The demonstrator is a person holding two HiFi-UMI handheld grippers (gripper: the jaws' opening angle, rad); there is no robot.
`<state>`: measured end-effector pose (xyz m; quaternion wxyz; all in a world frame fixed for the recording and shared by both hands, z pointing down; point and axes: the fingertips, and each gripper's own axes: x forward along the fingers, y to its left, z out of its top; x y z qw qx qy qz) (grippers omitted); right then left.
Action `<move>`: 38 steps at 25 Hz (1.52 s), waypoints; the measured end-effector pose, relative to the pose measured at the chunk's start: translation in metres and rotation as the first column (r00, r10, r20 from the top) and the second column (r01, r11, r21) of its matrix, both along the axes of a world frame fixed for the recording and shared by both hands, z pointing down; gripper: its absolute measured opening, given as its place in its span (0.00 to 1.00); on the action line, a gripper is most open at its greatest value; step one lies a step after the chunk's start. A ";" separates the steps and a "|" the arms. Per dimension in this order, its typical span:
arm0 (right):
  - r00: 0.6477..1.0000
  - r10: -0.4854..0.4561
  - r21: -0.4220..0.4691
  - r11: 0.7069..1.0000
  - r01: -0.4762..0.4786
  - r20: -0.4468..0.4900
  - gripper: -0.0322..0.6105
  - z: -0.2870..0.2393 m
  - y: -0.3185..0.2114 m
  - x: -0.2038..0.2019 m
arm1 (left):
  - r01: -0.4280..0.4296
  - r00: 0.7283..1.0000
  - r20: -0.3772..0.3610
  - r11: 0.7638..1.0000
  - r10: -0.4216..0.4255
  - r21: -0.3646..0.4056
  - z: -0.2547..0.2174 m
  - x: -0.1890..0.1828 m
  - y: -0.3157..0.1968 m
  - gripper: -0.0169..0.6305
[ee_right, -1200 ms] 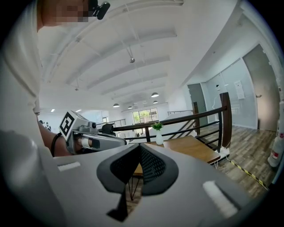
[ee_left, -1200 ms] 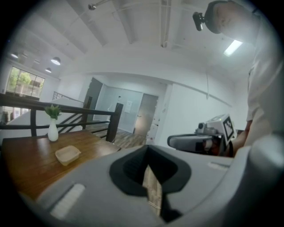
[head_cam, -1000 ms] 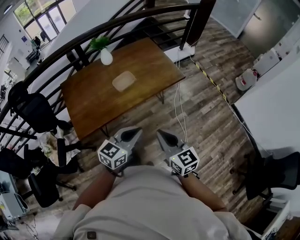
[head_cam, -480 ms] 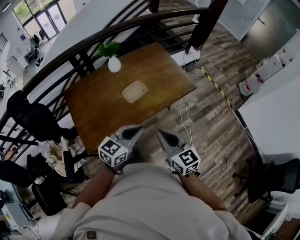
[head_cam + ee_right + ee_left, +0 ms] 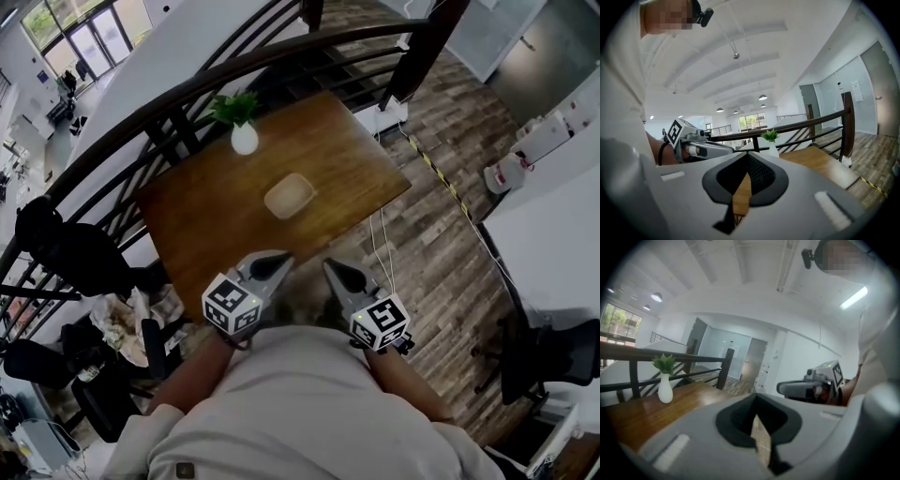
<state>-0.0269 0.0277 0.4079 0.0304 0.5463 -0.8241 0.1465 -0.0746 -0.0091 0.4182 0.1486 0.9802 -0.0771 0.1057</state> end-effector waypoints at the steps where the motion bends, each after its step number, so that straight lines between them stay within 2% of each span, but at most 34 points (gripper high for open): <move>1: 1.000 0.003 -0.001 1.000 -0.003 0.001 0.06 0.000 -0.005 0.000 | 0.000 1.000 -0.003 1.000 0.000 -0.001 0.000 -0.001 -0.005 0.03; 8: 1.000 -0.001 -0.014 1.000 0.001 0.011 0.06 0.008 -0.033 0.006 | -0.010 1.000 -0.003 1.000 0.009 -0.013 0.006 -0.001 -0.024 0.03; 18: 0.999 -0.047 -0.029 0.998 0.048 0.021 0.06 0.017 -0.088 0.022 | 0.064 0.998 0.005 0.997 -0.064 -0.040 0.015 0.001 -0.072 0.03; 28: 0.994 -0.102 -0.043 0.994 0.103 0.027 0.06 0.023 -0.152 0.067 | 0.126 0.992 0.010 0.990 -0.126 -0.056 0.023 0.042 -0.129 0.03; 38: 0.974 -0.218 -0.075 0.972 0.223 0.063 0.08 0.034 -0.211 0.123 | 0.248 0.968 0.047 0.966 -0.245 -0.074 0.034 0.092 -0.180 0.03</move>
